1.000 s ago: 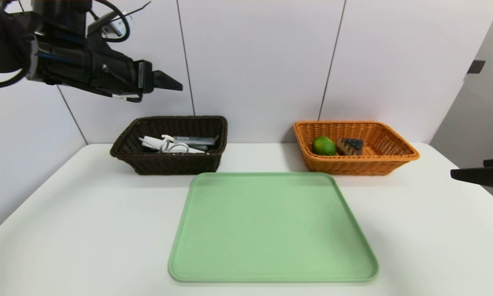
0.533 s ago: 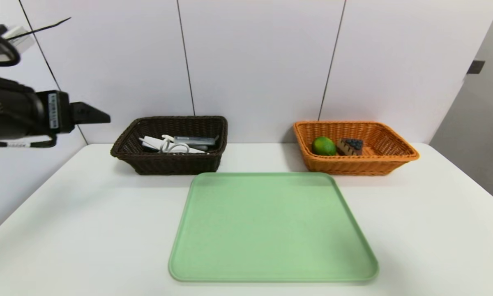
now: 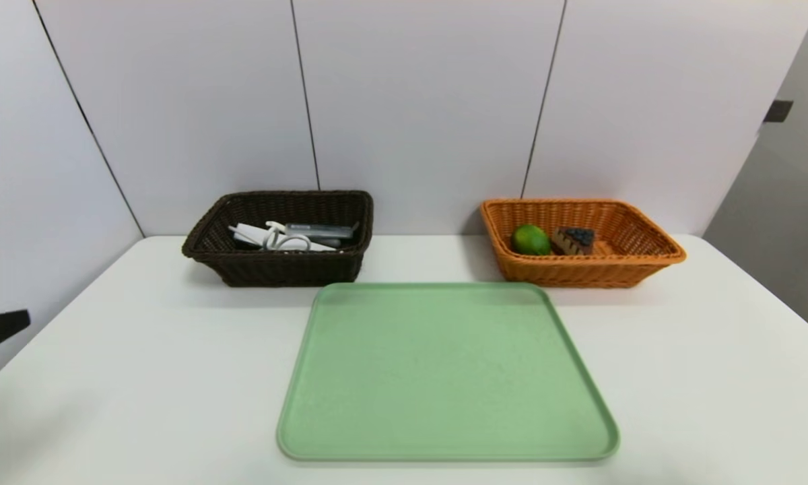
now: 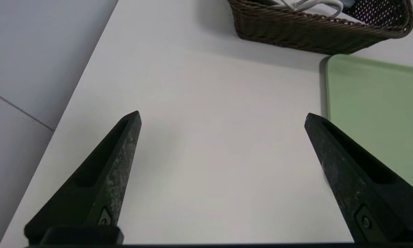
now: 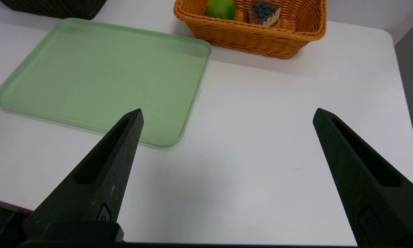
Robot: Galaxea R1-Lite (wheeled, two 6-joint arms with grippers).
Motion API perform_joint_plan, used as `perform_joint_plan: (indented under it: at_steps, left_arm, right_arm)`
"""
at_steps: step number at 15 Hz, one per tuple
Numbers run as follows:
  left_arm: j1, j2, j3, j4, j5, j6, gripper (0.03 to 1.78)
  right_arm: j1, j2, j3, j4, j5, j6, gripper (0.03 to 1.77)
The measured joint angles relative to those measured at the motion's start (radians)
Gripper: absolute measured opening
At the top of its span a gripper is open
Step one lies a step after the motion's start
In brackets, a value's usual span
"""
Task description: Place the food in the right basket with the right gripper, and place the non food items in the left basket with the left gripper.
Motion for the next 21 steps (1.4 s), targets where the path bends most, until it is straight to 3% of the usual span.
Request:
perform_joint_plan:
  at_steps: [4, 10, 13, 15, 19, 21]
  left_arm:
    - [0.049, -0.221, 0.184, 0.004, 0.000, 0.050, 1.69]
    - [0.098, -0.517, 0.425, 0.000, -0.005, 0.212, 1.69]
    - [0.101, -0.594, 0.509, -0.034, -0.004, 0.225, 1.69]
    - [0.101, -0.634, 0.539, -0.035, -0.009, 0.263, 1.69]
    - [0.100, -0.668, 0.575, -0.056, -0.013, 0.276, 1.69]
    - [0.099, -0.680, 0.616, -0.110, -0.010, 0.280, 1.69]
  right_arm:
    - [-0.014, -0.130, 0.065, 0.020, -0.001, -0.005, 1.70]
    - [-0.008, -0.312, 0.172, 0.073, -0.007, -0.014, 1.70]
    - [-0.008, -0.358, 0.260, -0.014, -0.073, -0.019, 1.70]
    - [0.008, -0.368, 0.293, -0.123, -0.081, -0.022, 1.70]
    - [0.091, -0.381, 0.295, -0.056, -0.083, -0.053, 1.70]
    - [0.099, -0.417, 0.369, -0.098, -0.082, -0.054, 1.70]
